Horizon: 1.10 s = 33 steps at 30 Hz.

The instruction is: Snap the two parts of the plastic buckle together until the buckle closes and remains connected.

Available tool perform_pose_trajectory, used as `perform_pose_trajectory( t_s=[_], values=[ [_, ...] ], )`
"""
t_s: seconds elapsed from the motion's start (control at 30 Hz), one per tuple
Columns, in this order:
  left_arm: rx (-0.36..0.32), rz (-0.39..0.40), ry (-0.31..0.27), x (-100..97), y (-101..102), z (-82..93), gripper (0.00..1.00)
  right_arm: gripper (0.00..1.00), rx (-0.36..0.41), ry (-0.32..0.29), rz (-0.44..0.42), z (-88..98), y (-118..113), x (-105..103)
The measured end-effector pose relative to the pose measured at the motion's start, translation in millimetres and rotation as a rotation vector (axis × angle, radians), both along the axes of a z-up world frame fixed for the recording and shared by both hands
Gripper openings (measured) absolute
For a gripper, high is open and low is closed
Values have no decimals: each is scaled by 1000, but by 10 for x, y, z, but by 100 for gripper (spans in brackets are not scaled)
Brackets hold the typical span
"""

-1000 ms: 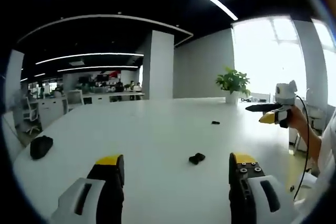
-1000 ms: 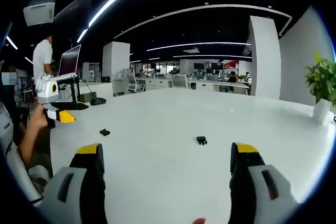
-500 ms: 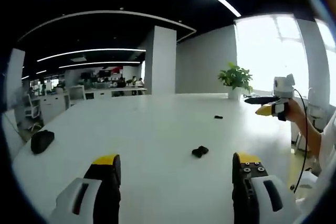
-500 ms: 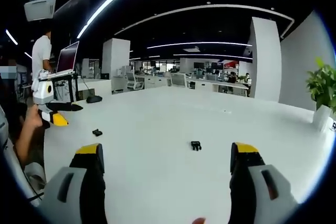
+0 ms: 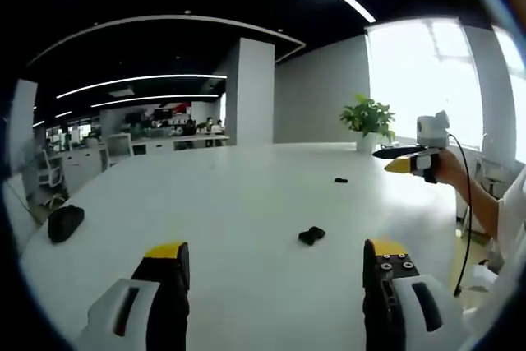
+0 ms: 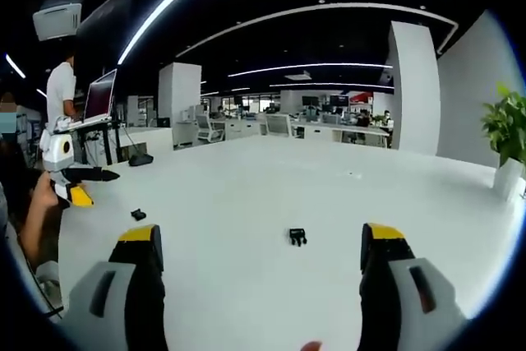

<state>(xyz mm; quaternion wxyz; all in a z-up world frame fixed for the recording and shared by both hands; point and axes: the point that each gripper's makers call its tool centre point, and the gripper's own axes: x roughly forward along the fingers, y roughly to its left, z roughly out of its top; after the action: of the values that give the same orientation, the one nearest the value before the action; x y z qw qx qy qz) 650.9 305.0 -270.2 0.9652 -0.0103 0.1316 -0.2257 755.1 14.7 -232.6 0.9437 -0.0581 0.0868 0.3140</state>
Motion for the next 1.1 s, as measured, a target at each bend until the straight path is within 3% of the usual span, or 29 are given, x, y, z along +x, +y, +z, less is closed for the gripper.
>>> perform_pose_trajectory(
  t_s=[0.67, 1.1],
  values=[
    [-4, -7, 3, 11, -18, 5, 88, 100, -35, 111, -35, -293, -56, 456],
    [0, -2, 6, 5, -6, -5, 88, 97, -52, 149, -40, -441, -45, 561]
  ],
)
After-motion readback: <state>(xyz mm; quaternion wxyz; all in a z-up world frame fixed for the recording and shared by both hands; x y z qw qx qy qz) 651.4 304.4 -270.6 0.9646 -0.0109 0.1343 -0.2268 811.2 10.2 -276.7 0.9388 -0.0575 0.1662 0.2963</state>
